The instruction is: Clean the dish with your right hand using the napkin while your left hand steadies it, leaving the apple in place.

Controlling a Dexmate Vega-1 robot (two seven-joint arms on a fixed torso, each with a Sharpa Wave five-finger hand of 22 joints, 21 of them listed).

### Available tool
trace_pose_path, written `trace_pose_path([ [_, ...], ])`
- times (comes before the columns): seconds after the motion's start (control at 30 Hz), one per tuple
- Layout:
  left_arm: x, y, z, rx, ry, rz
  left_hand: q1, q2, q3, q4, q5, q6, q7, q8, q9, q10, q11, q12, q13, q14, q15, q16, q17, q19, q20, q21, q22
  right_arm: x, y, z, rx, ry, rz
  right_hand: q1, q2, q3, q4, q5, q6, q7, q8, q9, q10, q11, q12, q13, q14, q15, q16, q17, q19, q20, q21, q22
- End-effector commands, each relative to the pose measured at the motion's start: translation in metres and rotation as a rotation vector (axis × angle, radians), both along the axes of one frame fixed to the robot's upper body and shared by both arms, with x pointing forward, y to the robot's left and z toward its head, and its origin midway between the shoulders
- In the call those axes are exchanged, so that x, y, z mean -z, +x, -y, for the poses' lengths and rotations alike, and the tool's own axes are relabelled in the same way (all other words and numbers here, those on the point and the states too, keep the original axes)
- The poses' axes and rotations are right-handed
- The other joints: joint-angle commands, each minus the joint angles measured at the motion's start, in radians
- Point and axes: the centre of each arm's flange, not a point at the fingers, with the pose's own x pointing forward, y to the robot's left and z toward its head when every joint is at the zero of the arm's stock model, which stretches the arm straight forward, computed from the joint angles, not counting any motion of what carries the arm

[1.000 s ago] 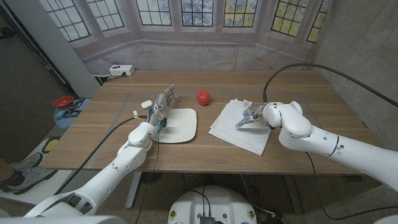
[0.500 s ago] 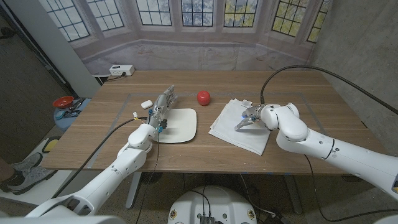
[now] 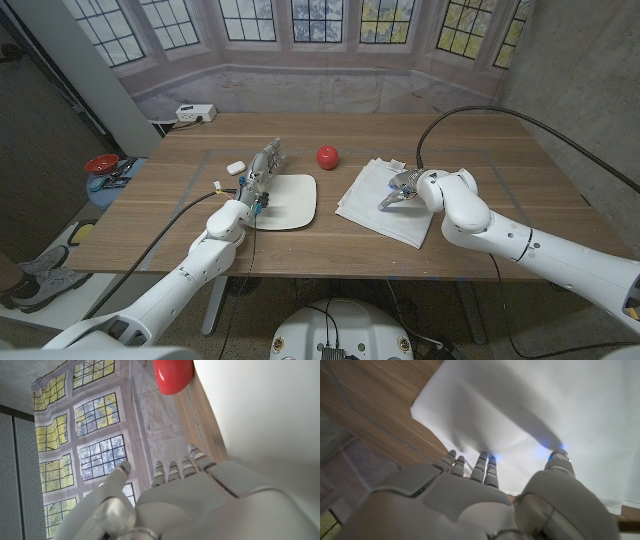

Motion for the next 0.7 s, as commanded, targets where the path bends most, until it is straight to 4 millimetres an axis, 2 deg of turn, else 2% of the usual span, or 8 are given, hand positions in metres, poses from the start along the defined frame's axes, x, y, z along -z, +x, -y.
trace_pose_path([
  [0.03,-0.001,0.003,0.0,0.007,0.006,0.0,0.012,0.0,0.003,-0.006,-0.005,0.011,-0.003,-0.001,0.003,0.008,0.0,0.001,0.003,0.005,0.004,0.001,0.001,0.007,0.002,0.002,0.001,0.004,0.0,-0.005,0.001,-0.045,0.042,0.015,-0.002,0.0,-0.01,0.008,0.017,0.002,0.005,0.004,0.014,0.0,0.007,0.004,0.01,-0.005,0.007,0.003,0.006,0.001,0.007,0.003],
  [0.7,0.005,-0.001,0.001,0.006,0.01,-0.011,0.016,0.001,0.003,-0.01,-0.004,0.018,-0.003,0.0,0.003,0.009,-0.001,0.0,0.004,0.005,0.005,0.0,0.0,0.007,0.003,0.001,0.001,0.026,-0.004,-0.014,-0.008,-0.079,0.101,0.05,0.003,0.013,-0.021,0.024,0.069,0.006,0.017,0.005,0.062,0.012,0.016,0.009,0.059,-0.023,0.02,0.003,0.041,0.002,0.011,0.003],
])
